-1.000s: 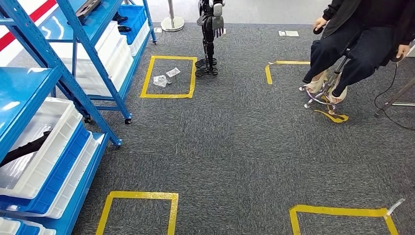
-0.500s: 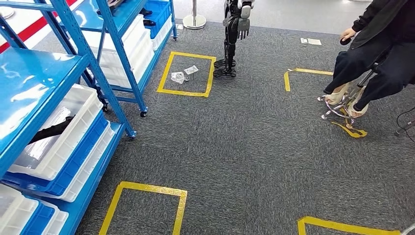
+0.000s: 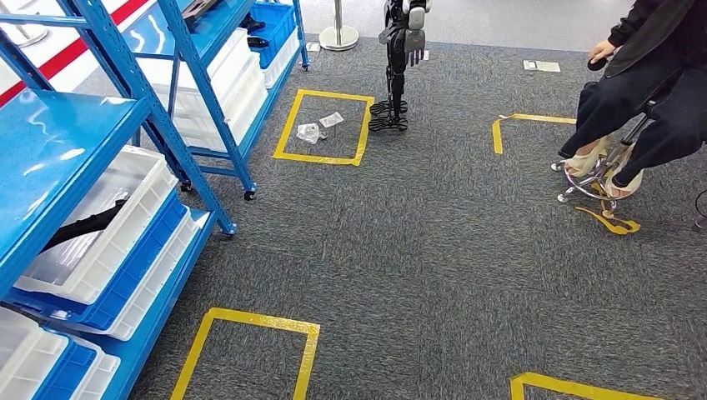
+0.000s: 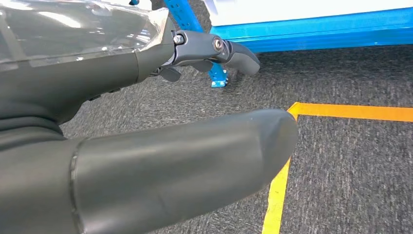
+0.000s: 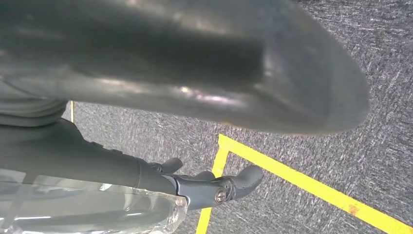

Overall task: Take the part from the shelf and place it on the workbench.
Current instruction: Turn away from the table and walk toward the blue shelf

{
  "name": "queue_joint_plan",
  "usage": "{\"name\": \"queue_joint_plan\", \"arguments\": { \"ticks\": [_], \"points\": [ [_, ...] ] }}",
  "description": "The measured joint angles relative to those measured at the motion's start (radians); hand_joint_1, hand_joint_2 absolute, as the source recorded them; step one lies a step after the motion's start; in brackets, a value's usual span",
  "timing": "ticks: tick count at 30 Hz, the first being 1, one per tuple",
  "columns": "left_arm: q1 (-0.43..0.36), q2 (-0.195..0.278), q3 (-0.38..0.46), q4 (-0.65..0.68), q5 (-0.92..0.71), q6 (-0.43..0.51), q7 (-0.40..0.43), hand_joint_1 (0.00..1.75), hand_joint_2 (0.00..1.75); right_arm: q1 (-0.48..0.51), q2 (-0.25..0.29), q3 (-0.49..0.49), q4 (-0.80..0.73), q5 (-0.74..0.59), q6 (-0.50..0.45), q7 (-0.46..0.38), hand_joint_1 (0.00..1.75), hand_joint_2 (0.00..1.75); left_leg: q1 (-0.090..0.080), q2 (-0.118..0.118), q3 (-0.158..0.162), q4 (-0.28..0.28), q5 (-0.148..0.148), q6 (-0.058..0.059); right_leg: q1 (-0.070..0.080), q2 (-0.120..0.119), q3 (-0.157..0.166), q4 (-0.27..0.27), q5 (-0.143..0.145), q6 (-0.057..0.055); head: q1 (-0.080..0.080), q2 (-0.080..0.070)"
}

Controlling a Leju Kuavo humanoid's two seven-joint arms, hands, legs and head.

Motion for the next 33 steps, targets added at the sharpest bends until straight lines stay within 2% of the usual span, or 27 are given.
{"name": "queue_joint_plan", "arguments": {
  "ticks": [2, 3, 6, 8, 17, 26, 33],
  "points": [
    [0.000, 0.000, 0.000, 0.000, 0.000, 0.000, 0.000, 0.00, 0.00, 0.000, 0.000, 0.000, 0.000, 0.000, 0.005, -0.004, 0.00, 0.00, 0.002, 0.000, 0.000, -0.001, 0.000, -0.007, 0.002, 0.000, -0.001, 0.001, -0.001, -0.001, 0.000, 0.000],
    [0.000, 0.000, 0.000, 0.000, 0.000, 0.001, -0.001, 0.00, 0.00, 0.000, -0.001, 0.000, 0.000, -0.001, 0.008, -0.005, 0.00, 0.00, 0.003, 0.001, 0.000, -0.002, -0.001, -0.015, 0.004, 0.000, -0.001, 0.001, -0.001, -0.002, 0.000, 0.000],
    [0.000, -0.001, 0.000, 0.000, 0.000, 0.001, -0.001, 0.00, 0.00, 0.000, -0.001, 0.000, 0.000, -0.002, 0.009, -0.008, 0.00, 0.00, 0.006, 0.001, 0.001, -0.004, -0.005, -0.049, 0.006, 0.000, -0.007, 0.002, -0.004, -0.006, 0.000, 0.000],
    [0.000, -0.001, 0.000, 0.000, 0.001, 0.001, -0.002, 0.00, 0.00, -0.001, -0.002, 0.000, 0.000, -0.003, 0.009, -0.009, 0.00, 0.00, 0.006, 0.001, 0.000, -0.004, -0.006, -0.057, 0.006, 0.000, -0.009, 0.002, -0.005, -0.007, 0.000, 0.000],
    [0.000, -0.001, 0.001, 0.000, 0.009, 0.002, -0.002, 0.00, 0.00, -0.002, -0.003, -0.003, 0.000, -0.031, 0.011, -0.018, 0.00, 0.00, -0.004, 0.001, -0.002, -0.001, -0.006, -0.056, -0.002, 0.000, -0.009, 0.002, -0.004, -0.006, 0.001, 0.000],
    [0.000, -0.001, 0.001, 0.000, 0.010, 0.002, -0.002, 0.00, 0.00, -0.004, -0.003, -0.007, 0.000, -0.039, 0.010, -0.022, 0.00, 0.00, -0.005, 0.001, -0.003, 0.000, -0.006, -0.056, -0.004, 0.000, -0.009, 0.002, -0.004, -0.006, 0.001, 0.000],
    [0.000, 0.000, 0.002, 0.000, 0.010, 0.004, -0.002, 0.00, 0.00, -0.004, 0.000, -0.013, 0.000, -0.046, 0.009, -0.029, 0.00, 0.00, -0.006, 0.001, -0.009, 0.012, -0.011, -0.047, -0.008, 0.000, -0.004, 0.001, -0.002, -0.002, 0.000, 0.000]
  ]
}}
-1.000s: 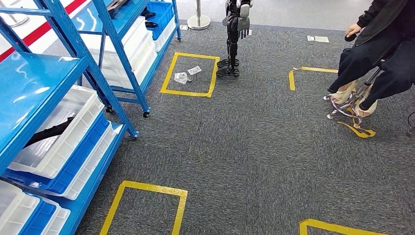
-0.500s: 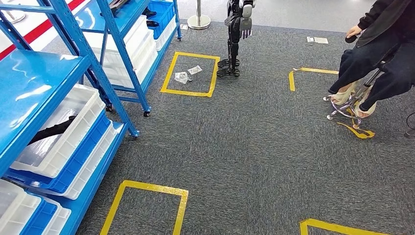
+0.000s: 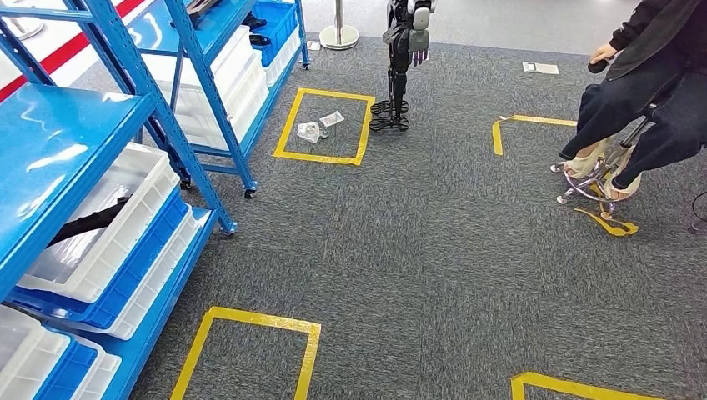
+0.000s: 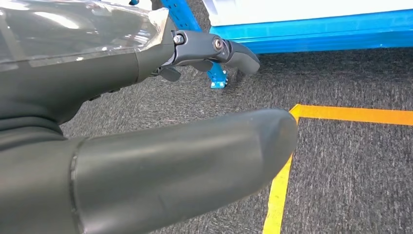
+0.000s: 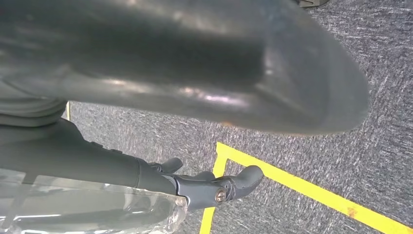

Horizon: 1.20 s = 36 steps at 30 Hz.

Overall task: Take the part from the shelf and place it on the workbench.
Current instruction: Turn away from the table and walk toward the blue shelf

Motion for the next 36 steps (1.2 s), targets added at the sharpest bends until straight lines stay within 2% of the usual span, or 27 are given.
{"name": "queue_joint_plan", "arguments": {
  "ticks": [2, 5, 7, 9, 10, 11, 12, 14, 15, 16, 19, 21, 22, 24, 25, 26, 27, 28, 30, 31, 32, 34, 36],
  "points": [
    [0.000, 0.000, 0.000, 0.000, 0.000, 0.001, 0.000, 0.00, 0.00, 0.000, 0.002, -0.001, 0.000, -0.002, -0.001, -0.002, 0.00, 0.00, -0.001, 0.000, -0.002, 0.003, -0.001, 0.004, -0.001, 0.000, 0.001, -0.002, 0.002, 0.003, 0.000, 0.000],
    [0.000, -0.002, 0.000, 0.000, 0.000, 0.003, 0.000, 0.00, 0.00, -0.001, 0.003, -0.004, 0.000, -0.003, -0.001, -0.004, 0.00, 0.00, 0.003, 0.004, 0.007, -0.020, 0.010, 0.020, 0.001, -0.001, -0.004, 0.005, -0.005, 0.009, 0.001, 0.000],
    [0.000, -0.003, 0.001, 0.000, 0.000, 0.004, 0.000, 0.00, 0.00, -0.001, 0.002, -0.006, 0.000, -0.003, -0.001, -0.004, 0.00, 0.00, 0.009, 0.011, 0.014, -0.036, 0.019, 0.028, 0.001, -0.002, -0.044, 0.089, -0.049, 0.005, 0.003, 0.000],
    [0.000, -0.003, 0.001, 0.000, 0.000, 0.005, 0.000, 0.00, 0.00, -0.001, 0.002, -0.007, 0.000, -0.003, -0.001, -0.004, 0.00, 0.00, 0.010, 0.018, 0.013, -0.037, 0.020, 0.030, -0.001, -0.002, -0.111, 0.225, -0.104, 0.005, 0.003, 0.000],
    [0.000, -0.003, 0.002, 0.000, 0.000, 0.005, 0.000, 0.00, 0.00, 0.000, 0.002, -0.008, 0.000, -0.004, -0.001, -0.004, 0.00, 0.00, 0.010, 0.022, 0.012, -0.036, 0.020, 0.029, -0.005, -0.002, -0.133, 0.269, -0.116, 0.010, 0.003, 0.000],
    [0.000, -0.004, 0.002, 0.000, 0.000, 0.005, 0.000, 0.00, 0.00, 0.000, 0.001, -0.010, 0.000, -0.005, -0.001, -0.004, 0.00, 0.00, 0.011, 0.026, 0.012, -0.036, 0.020, 0.028, -0.008, -0.003, -0.138, 0.277, -0.111, 0.019, 0.003, 0.000],
    [0.000, -0.004, 0.002, 0.000, 0.000, 0.004, 0.000, 0.00, 0.00, 0.000, 0.000, -0.011, 0.000, -0.006, -0.001, -0.005, 0.00, 0.00, 0.013, 0.031, 0.013, -0.034, 0.019, 0.024, -0.013, -0.006, -0.121, 0.242, -0.091, 0.032, 0.003, 0.000],
    [0.000, -0.004, 0.002, 0.000, 0.000, 0.004, 0.000, 0.00, 0.00, -0.001, 0.000, -0.014, 0.000, -0.007, -0.001, -0.006, 0.00, 0.00, 0.016, 0.041, 0.013, -0.024, 0.012, 0.010, -0.023, -0.024, -0.056, 0.109, -0.036, 0.057, 0.003, 0.000],
    [0.000, -0.002, 0.003, 0.000, 0.000, 0.004, 0.000, 0.00, 0.00, -0.003, 0.002, -0.015, 0.000, -0.008, -0.001, -0.006, 0.00, 0.00, 0.017, 0.045, 0.012, -0.015, 0.006, 0.001, -0.025, -0.032, -0.031, 0.054, -0.016, 0.060, 0.004, 0.000],
    [0.000, -0.001, 0.003, 0.000, 0.000, 0.004, 0.000, 0.00, 0.00, -0.004, 0.003, -0.015, 0.000, -0.008, -0.001, -0.007, 0.00, 0.00, 0.016, 0.049, 0.011, -0.010, 0.001, -0.008, -0.025, -0.036, -0.019, 0.027, -0.007, 0.054, 0.003, 0.000],
    [-0.001, -0.001, 0.003, 0.000, 0.000, 0.004, 0.000, 0.00, 0.00, -0.005, 0.003, -0.016, -0.001, -0.010, -0.001, -0.009, 0.00, 0.00, 0.020, 0.059, 0.014, -0.007, -0.003, -0.026, -0.018, -0.026, -0.021, 0.022, -0.002, 0.017, 0.000, 0.000],
    [-0.001, -0.002, 0.003, 0.000, -0.001, 0.004, 0.000, 0.00, 0.00, -0.005, 0.002, -0.016, -0.001, -0.010, -0.001, -0.009, 0.00, 0.00, 0.027, 0.060, 0.003, 0.022, -0.030, -0.031, -0.016, -0.018, -0.020, 0.022, 0.004, 0.001, 0.000, 0.000],
    [-0.001, -0.003, 0.003, 0.000, -0.001, 0.004, 0.000, 0.00, 0.00, -0.004, 0.001, -0.016, -0.001, -0.010, -0.001, -0.009, 0.00, 0.00, 0.029, 0.059, -0.015, 0.065, -0.061, -0.032, -0.014, -0.015, -0.021, 0.021, 0.007, -0.006, -0.001, 0.000],
    [-0.001, -0.003, 0.002, 0.000, -0.001, 0.004, 0.002, 0.00, 0.00, -0.004, 0.000, -0.016, -0.001, -0.009, -0.001, -0.009, 0.00, 0.00, 0.028, 0.056, -0.076, 0.202, -0.137, -0.029, -0.005, -0.008, -0.027, 0.022, 0.011, -0.013, -0.002, 0.000],
    [0.000, -0.003, 0.002, 0.000, -0.001, 0.004, 0.003, 0.00, 0.00, -0.003, 0.000, -0.016, -0.001, -0.009, -0.001, -0.009, 0.00, 0.00, 0.027, 0.054, -0.104, 0.262, -0.160, -0.026, 0.000, -0.003, -0.029, 0.022, 0.012, -0.015, -0.002, 0.000],
    [0.000, -0.003, 0.003, 0.000, -0.001, 0.004, 0.004, 0.00, 0.00, -0.001, 0.000, -0.016, -0.001, -0.009, -0.001, -0.009, 0.00, 0.00, 0.025, 0.052, -0.117, 0.293, -0.165, -0.021, 0.005, 0.003, -0.031, 0.022, 0.012, -0.016, -0.002, 0.000],
    [0.000, -0.003, 0.003, 0.000, -0.001, 0.004, 0.004, 0.00, 0.00, -0.001, 0.000, -0.016, -0.001, -0.009, -0.001, -0.009, 0.00, 0.00, 0.022, 0.049, -0.111, 0.282, -0.148, -0.015, 0.008, 0.011, -0.030, 0.022, 0.012, -0.017, -0.002, 0.000],
    [0.000, -0.003, 0.003, 0.000, -0.002, 0.004, 0.004, 0.00, 0.00, 0.000, 0.000, -0.016, -0.001, -0.009, -0.001, -0.009, 0.00, 0.00, 0.018, 0.042, -0.085, 0.231, -0.115, -0.007, 0.010, 0.020, -0.029, 0.022, 0.012, -0.017, -0.002, 0.000],
    [0.000, -0.002, 0.003, 0.000, -0.002, 0.003, 0.004, 0.00, 0.00, -0.002, 0.001, -0.016, -0.001, -0.010, -0.001, -0.009, 0.00, 0.00, 0.011, 0.009, -0.013, 0.092, -0.052, 0.009, 0.012, 0.039, -0.027, 0.022, 0.013, -0.016, -0.001, 0.000],
    [0.000, -0.001, 0.003, 0.000, -0.002, 0.004, 0.004, 0.00, 0.00, -0.003, 0.002, -0.016, -0.001, -0.011, -0.001, -0.010, 0.00, 0.00, 0.007, -0.006, 0.011, 0.044, -0.037, 0.013, 0.011, 0.048, -0.028, 0.023, 0.013, -0.015, -0.001, 0.000],
    [0.000, 0.000, 0.003, 0.000, -0.002, 0.004, 0.004, 0.00, 0.00, -0.004, 0.003, -0.017, -0.001, -0.012, -0.001, -0.010, 0.00, 0.00, 0.003, -0.015, 0.022, 0.020, -0.033, 0.016, 0.010, 0.056, -0.031, 0.022, 0.015, -0.012, -0.001, 0.000],
    [-0.001, 0.000, 0.002, 0.000, -0.003, 0.004, 0.004, 0.00, 0.00, -0.004, 0.005, -0.017, -0.001, -0.013, -0.001, -0.011, 0.00, 0.00, -0.003, -0.003, 0.026, 0.008, -0.032, 0.019, 0.005, 0.072, -0.040, 0.019, 0.020, -0.002, -0.002, 0.000],
    [-0.002, -0.001, 0.002, 0.000, -0.003, 0.004, 0.005, 0.00, 0.00, -0.001, 0.004, -0.017, -0.001, -0.014, -0.001, -0.011, 0.00, 0.00, -0.003, 0.017, 0.034, -0.012, -0.021, 0.026, 0.005, 0.057, -0.054, 0.038, 0.012, 0.002, -0.001, 0.000]
  ]
}}
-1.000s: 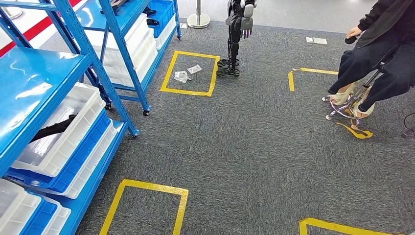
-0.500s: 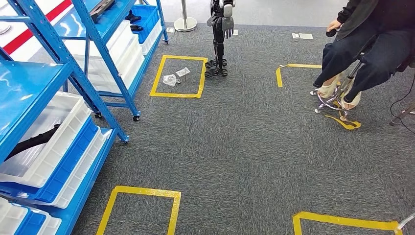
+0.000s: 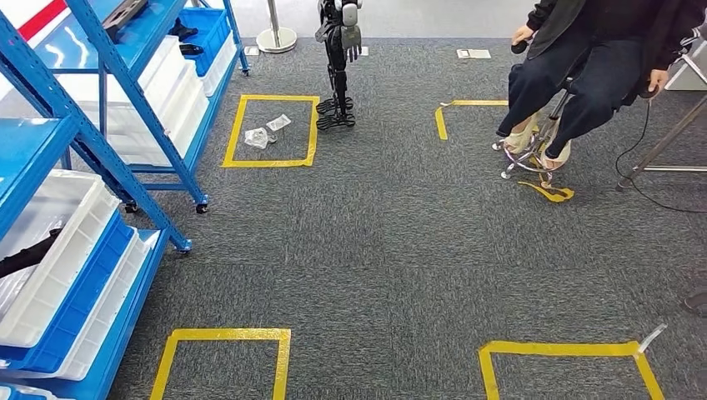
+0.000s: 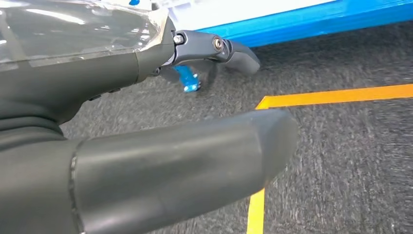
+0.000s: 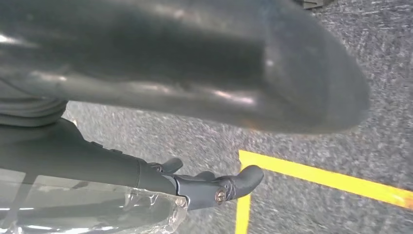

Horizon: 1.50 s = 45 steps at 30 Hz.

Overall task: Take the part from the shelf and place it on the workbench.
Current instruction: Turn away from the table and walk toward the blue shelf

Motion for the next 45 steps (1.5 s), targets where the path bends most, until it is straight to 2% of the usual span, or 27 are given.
{"name": "queue_joint_plan", "arguments": {
  "ticks": [1, 3, 4, 5, 6, 7, 8, 9, 10, 11, 13, 14, 16, 18, 19, 20, 21, 22, 24, 25, 26, 28, 32, 35, 45],
  "points": [
    [0.000, 0.000, 0.000, 0.000, 0.000, 0.000, 0.000, 0.00, 0.00, 0.000, -0.001, 0.000, 0.000, 0.000, 0.000, 0.000, 0.00, 0.00, 0.002, 0.012, 0.003, -0.010, 0.006, 0.004, 0.002, -0.017, -0.019, 0.035, -0.017, -0.001, 0.002, 0.000],
    [0.000, -0.001, 0.000, 0.000, 0.000, 0.000, 0.000, 0.00, 0.00, -0.002, -0.002, -0.002, 0.000, -0.001, 0.000, 0.000, 0.00, 0.00, 0.002, 0.035, 0.004, -0.016, 0.009, 0.009, 0.002, -0.048, -0.077, 0.156, -0.070, -0.004, 0.006, 0.000],
    [0.000, -0.001, 0.000, 0.000, 0.000, 0.000, 0.000, 0.00, 0.00, -0.003, -0.002, -0.002, 0.000, -0.001, 0.000, 0.000, 0.00, 0.00, 0.001, 0.048, 0.003, -0.016, 0.009, 0.009, 0.001, -0.053, -0.105, 0.214, -0.091, -0.002, 0.006, 0.000],
    [0.000, -0.001, 0.000, 0.000, 0.000, 0.000, 0.000, 0.00, 0.00, -0.002, -0.002, -0.003, 0.000, -0.001, 0.000, 0.000, 0.00, 0.00, 0.001, 0.060, 0.003, -0.016, 0.009, 0.009, 0.000, -0.056, -0.120, 0.247, -0.099, 0.003, 0.006, 0.000],
    [0.000, -0.001, 0.000, 0.000, 0.000, 0.000, 0.001, 0.00, 0.00, -0.001, -0.002, -0.004, 0.000, -0.001, 0.000, 0.000, 0.00, 0.00, 0.001, 0.071, 0.003, -0.016, 0.008, 0.008, -0.001, -0.059, -0.115, 0.241, -0.092, 0.011, 0.006, 0.000],
    [0.000, -0.002, 0.000, 0.000, 0.000, 0.000, 0.001, 0.00, 0.00, 0.001, -0.003, -0.005, 0.000, -0.001, 0.000, 0.000, 0.00, 0.00, 0.002, 0.081, 0.003, -0.016, 0.008, 0.007, -0.003, -0.066, -0.088, 0.193, -0.071, 0.022, 0.007, 0.000],
    [0.000, -0.002, 0.000, 0.000, 0.000, 0.000, 0.001, 0.00, 0.00, 0.001, -0.004, -0.005, 0.000, -0.001, 0.000, 0.000, 0.00, 0.00, 0.002, 0.091, 0.005, -0.015, 0.006, 0.005, -0.005, -0.081, -0.046, 0.115, -0.043, 0.031, 0.007, 0.000],
    [0.000, -0.003, 0.000, 0.000, 0.000, 0.000, 0.001, 0.00, 0.00, 0.000, -0.005, -0.006, 0.000, -0.001, 0.000, 0.000, 0.00, 0.00, 0.000, 0.100, 0.007, -0.014, 0.004, 0.001, -0.004, -0.099, -0.007, 0.044, -0.019, 0.035, 0.006, 0.000],
    [0.000, -0.003, 0.000, 0.000, 0.000, 0.000, 0.001, 0.00, 0.00, -0.002, -0.005, -0.006, 0.000, -0.001, 0.000, 0.000, 0.00, 0.00, -0.001, 0.109, 0.008, -0.012, 0.001, -0.004, -0.002, -0.112, 0.022, -0.010, -0.002, 0.032, 0.006, 0.000],
    [-0.001, -0.003, 0.000, 0.000, 0.000, 0.000, 0.001, 0.00, 0.00, -0.003, -0.005, -0.006, 0.000, -0.001, 0.000, 0.000, 0.00, 0.00, -0.004, 0.116, 0.009, -0.010, -0.001, -0.009, 0.000, -0.118, 0.034, -0.038, 0.006, 0.025, 0.005, 0.000],
    [-0.002, -0.004, 0.000, 0.000, -0.001, 0.000, 0.001, 0.00, 0.00, -0.003, -0.004, -0.006, 0.000, 0.000, 0.000, 0.000, 0.00, 0.00, -0.005, 0.129, 0.013, -0.009, -0.003, -0.019, 0.004, -0.105, 0.030, -0.042, 0.010, 0.006, 0.004, 0.000],
    [-0.003, -0.004, 0.000, 0.000, -0.001, 0.000, 0.001, 0.00, 0.00, -0.001, -0.005, -0.007, 0.000, 0.000, 0.000, 0.000, 0.00, 0.00, -0.002, 0.127, 0.013, -0.007, -0.006, -0.025, 0.000, -0.097, 0.030, -0.043, 0.012, -0.001, 0.004, 0.000],
    [-0.004, -0.005, 0.000, 0.000, -0.002, 0.000, 0.001, 0.00, 0.00, 0.000, -0.006, -0.007, 0.000, 0.001, 0.000, 0.000, 0.00, 0.00, 0.004, 0.093, -0.002, 0.034, -0.041, -0.035, -0.008, -0.080, 0.032, -0.046, 0.018, -0.014, 0.003, 0.000],
    [-0.003, -0.005, 0.000, 0.000, -0.003, 0.000, 0.001, 0.00, 0.00, -0.001, -0.006, -0.007, 0.000, 0.002, 0.000, 0.000, 0.00, 0.00, 0.008, 0.048, -0.054, 0.155, -0.114, -0.041, -0.009, -0.064, 0.031, -0.047, 0.022, -0.023, 0.002, 0.000],
    [-0.002, -0.005, 0.000, 0.000, -0.003, 0.000, 0.002, 0.00, 0.00, -0.001, -0.006, -0.007, 0.000, 0.002, 0.000, 0.000, 0.00, 0.00, 0.009, 0.038, -0.086, 0.225, -0.146, -0.042, -0.007, -0.055, 0.029, -0.046, 0.023, -0.026, 0.002, 0.000],
    [-0.001, -0.005, 0.000, 0.000, -0.004, 0.000, 0.002, 0.00, 0.00, 0.000, -0.007, -0.008, 0.000, 0.003, 0.000, 0.000, 0.00, 0.00, 0.010, 0.034, -0.109, 0.275, -0.161, -0.043, -0.006, -0.045, 0.029, -0.046, 0.024, -0.027, 0.002, 0.000],
    [0.000, -0.005, 0.000, 0.000, -0.004, 0.000, 0.003, 0.00, 0.00, 0.001, -0.007, -0.008, 0.000, 0.005, -0.001, 0.000, 0.00, 0.00, 0.011, 0.032, -0.116, 0.289, -0.155, -0.043, -0.005, -0.037, 0.030, -0.046, 0.024, -0.027, 0.002, 0.000],
    [0.000, -0.005, 0.000, 0.000, -0.004, 0.000, 0.004, 0.00, 0.00, 0.001, -0.008, -0.008, 0.000, 0.009, -0.001, -0.001, 0.00, 0.00, 0.013, 0.031, -0.102, 0.260, -0.127, -0.043, -0.005, -0.029, 0.032, -0.046, 0.024, -0.026, 0.002, 0.000],
    [-0.001, -0.005, 0.000, 0.000, -0.006, -0.001, 0.007, 0.00, 0.00, 0.001, -0.008, -0.007, 0.000, 0.020, -0.001, -0.001, 0.00, 0.00, 0.020, 0.023, -0.042, 0.130, -0.052, -0.043, -0.005, -0.017, 0.035, -0.044, 0.023, -0.025, 0.002, 0.000],
    [-0.001, -0.005, 0.000, 0.000, -0.007, -0.002, 0.007, 0.00, 0.00, 0.000, -0.009, -0.007, 0.000, 0.026, -0.002, -0.001, 0.00, 0.00, 0.023, 0.014, -0.016, 0.068, -0.027, -0.044, -0.002, -0.011, 0.033, -0.041, 0.022, -0.022, 0.002, 0.000],
    [-0.002, -0.005, -0.001, 0.000, -0.008, -0.004, 0.008, 0.00, 0.00, 0.000, -0.009, -0.006, 0.000, 0.030, -0.002, 0.000, 0.00, 0.00, 0.023, 0.006, -0.003, 0.031, -0.015, -0.044, 0.001, -0.008, 0.029, -0.040, 0.022, -0.018, 0.003, 0.000],
    [-0.002, -0.005, -0.001, 0.000, -0.010, -0.007, 0.009, 0.00, 0.00, 0.000, -0.009, -0.005, 0.000, 0.035, -0.001, 0.001, 0.00, 0.00, 0.018, -0.001, -0.001, 0.009, -0.012, -0.038, 0.004, -0.004, 0.021, -0.038, 0.024, -0.008, 0.004, 0.000],
    [-0.001, -0.002, 0.000, 0.000, -0.010, -0.007, 0.010, 0.00, 0.00, 0.002, -0.010, -0.004, 0.000, 0.030, 0.006, -0.001, 0.00, 0.00, 0.007, 0.001, -0.005, 0.003, -0.004, -0.027, 0.001, -0.003, 0.017, -0.045, 0.028, -0.018, 0.004, 0.000],
    [-0.001, 0.000, 0.000, 0.000, -0.010, -0.007, 0.010, 0.00, 0.00, 0.001, -0.010, -0.004, 0.000, 0.031, 0.013, 0.000, 0.00, 0.00, 0.000, 0.001, -0.004, 0.004, -0.003, -0.021, -0.003, -0.003, 0.015, -0.049, 0.030, -0.016, 0.004, 0.000],
    [-0.001, 0.000, 0.000, 0.000, -0.009, -0.007, 0.009, 0.00, 0.00, 0.001, -0.011, 0.003, 0.000, 0.049, 0.018, 0.012, 0.00, 0.00, -0.004, 0.002, -0.009, 0.005, 0.000, -0.012, -0.007, -0.003, 0.017, -0.054, 0.039, 0.006, 0.003, 0.000]
  ]
}}
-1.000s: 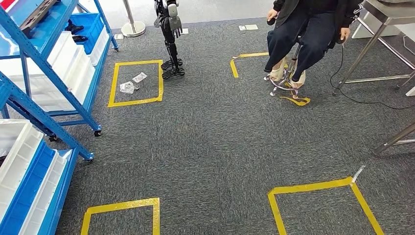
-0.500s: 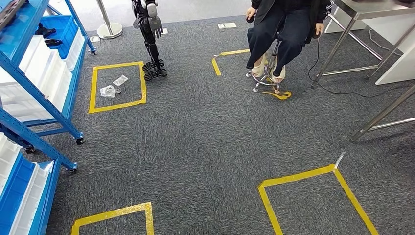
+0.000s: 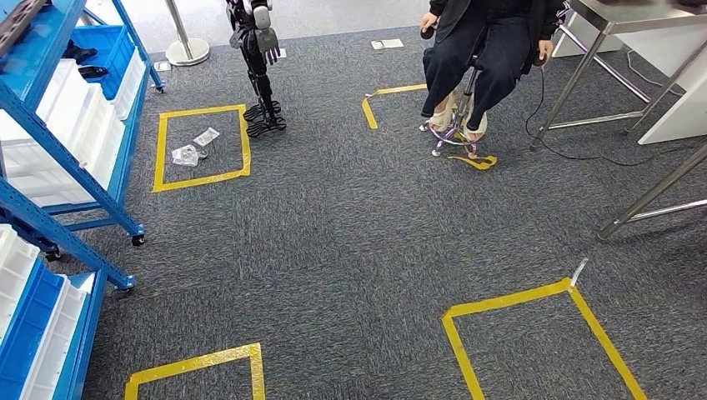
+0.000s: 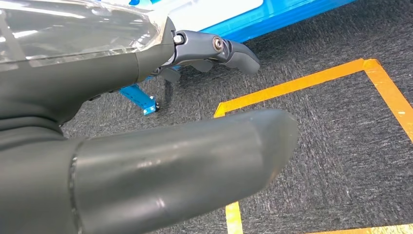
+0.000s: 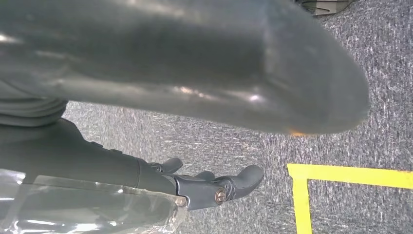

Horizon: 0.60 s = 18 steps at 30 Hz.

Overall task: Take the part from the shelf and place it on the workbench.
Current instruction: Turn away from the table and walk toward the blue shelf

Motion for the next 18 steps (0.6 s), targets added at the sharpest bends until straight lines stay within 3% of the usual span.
{"name": "queue_joint_plan", "arguments": {
  "ticks": [10, 14, 16, 18],
  "points": [
    [0.000, 0.001, 0.000, 0.000, 0.000, 0.002, -0.002, 0.00, 0.00, 0.000, 0.003, -0.001, 0.000, -0.036, 0.001, -0.010, 0.00, 0.00, 0.001, -0.001, -0.003, 0.004, 0.000, 0.001, -0.001, 0.000, -0.001, -0.001, 0.003, 0.005, 0.000, 0.000],
    [-0.001, 0.002, 0.000, 0.000, 0.000, 0.002, -0.002, 0.00, 0.00, 0.001, 0.003, -0.001, 0.000, -0.038, 0.001, -0.012, 0.00, 0.00, -0.001, 0.009, 0.001, -0.004, 0.008, 0.013, -0.006, 0.002, -0.008, 0.000, 0.004, 0.019, 0.000, 0.000],
    [-0.001, 0.002, 0.000, 0.000, 0.000, 0.002, -0.002, 0.00, 0.00, -0.001, 0.003, -0.002, 0.000, -0.038, 0.001, -0.012, 0.00, 0.00, 0.004, 0.027, 0.005, -0.016, 0.015, 0.026, -0.005, -0.022, -0.035, 0.051, -0.025, 0.016, 0.003, 0.000],
    [0.000, 0.002, 0.000, 0.000, 0.000, 0.003, -0.002, 0.00, 0.00, -0.004, 0.003, -0.002, 0.000, -0.039, 0.001, -0.012, 0.00, 0.00, 0.005, 0.049, 0.004, -0.020, 0.017, 0.031, -0.003, -0.047, -0.095, 0.178, -0.088, 0.007, 0.006, 0.000]
  ]
}}
